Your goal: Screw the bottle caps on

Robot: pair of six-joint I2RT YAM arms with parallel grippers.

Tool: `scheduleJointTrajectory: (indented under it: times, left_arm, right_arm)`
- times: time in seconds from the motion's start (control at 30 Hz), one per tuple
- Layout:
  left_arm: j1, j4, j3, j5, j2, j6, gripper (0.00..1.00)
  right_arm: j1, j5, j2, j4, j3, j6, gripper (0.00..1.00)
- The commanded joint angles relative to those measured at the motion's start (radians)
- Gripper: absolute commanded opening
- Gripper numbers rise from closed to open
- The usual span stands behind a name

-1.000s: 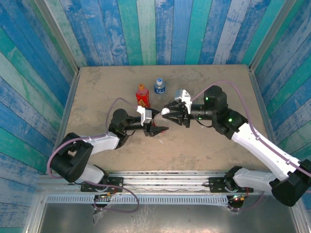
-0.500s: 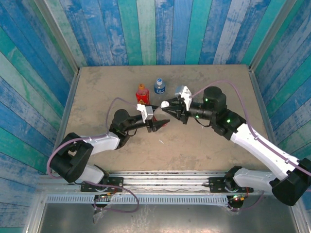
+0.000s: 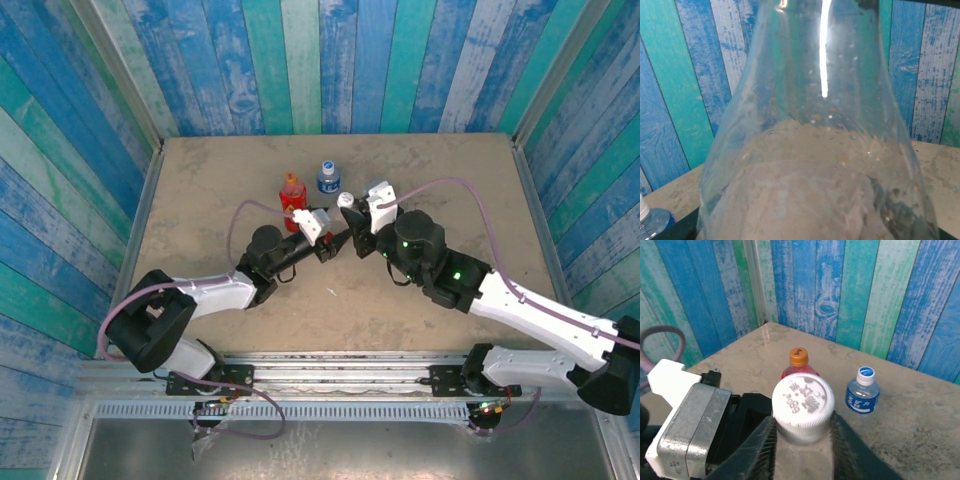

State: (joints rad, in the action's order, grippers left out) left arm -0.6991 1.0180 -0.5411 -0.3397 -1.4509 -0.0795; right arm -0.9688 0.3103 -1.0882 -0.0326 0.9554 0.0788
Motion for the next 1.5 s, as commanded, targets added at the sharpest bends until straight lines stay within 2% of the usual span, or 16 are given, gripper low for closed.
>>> scheduleJointTrajectory:
  times: [0.0, 0.1, 0.17, 0.33, 0.5, 0.67, 0.93, 0.97, 1.07, 1.13, 1.33, 1.47]
  left_arm:
    - [0.015, -0.039, -0.012, -0.207, 0.026, -0.01, 0.62]
    - [0.059, -0.025, -0.007, -0.367, 0.029, 0.026, 0.62]
    - [0.067, -0.042, -0.009, -0.432, 0.039, 0.014, 0.62]
    - [0.068, -0.091, -0.033, -0.557, 0.052, -0.008, 0.63]
    - [0.067, -0.085, -0.039, -0.594, 0.052, 0.002, 0.63]
    - [0.067, -0.087, -0.042, -0.617, 0.054, 0.003, 0.63]
    - [0.068, -0.09, -0.045, -0.628, 0.055, 0.001, 0.63]
    - [0.068, -0.089, -0.045, -0.628, 0.057, 0.002, 0.63]
    - [0.067, -0.088, -0.046, -0.63, 0.06, 0.003, 0.63]
    - [0.067, -0.094, -0.048, -0.628, 0.061, 0.001, 0.63]
    - [0.068, -0.099, -0.049, -0.624, 0.062, -0.004, 0.63]
    - [0.068, -0.072, -0.043, -0.565, 0.066, 0.006, 0.63]
  right_arm:
    - [0.035, -0.15, 0.081, 0.02, -0.006, -0.123, 0.45]
    - [0.113, -0.391, 0.143, 0.063, -0.002, -0.168, 0.58]
    - [0.163, -0.484, 0.163, 0.101, 0.017, -0.183, 0.66]
    - [0.236, -0.696, 0.129, 0.25, 0.107, -0.249, 0.72]
    - [0.25, -0.819, 0.058, 0.363, 0.175, -0.314, 0.71]
    - [0.256, -0.843, 0.022, 0.374, 0.185, -0.323, 0.6]
    - [0.266, -0.861, 0.003, 0.37, 0.18, -0.318, 0.32]
    - [0.268, -0.86, 0.002, 0.372, 0.179, -0.318, 0.32]
    - [0.272, -0.852, -0.006, 0.377, 0.181, -0.318, 0.44]
    - [0.272, -0.854, -0.01, 0.38, 0.183, -0.318, 0.45]
    - [0.273, -0.855, -0.012, 0.379, 0.189, -0.316, 0.25]
    - [0.273, -0.805, -0.015, 0.358, 0.188, -0.28, 0.21]
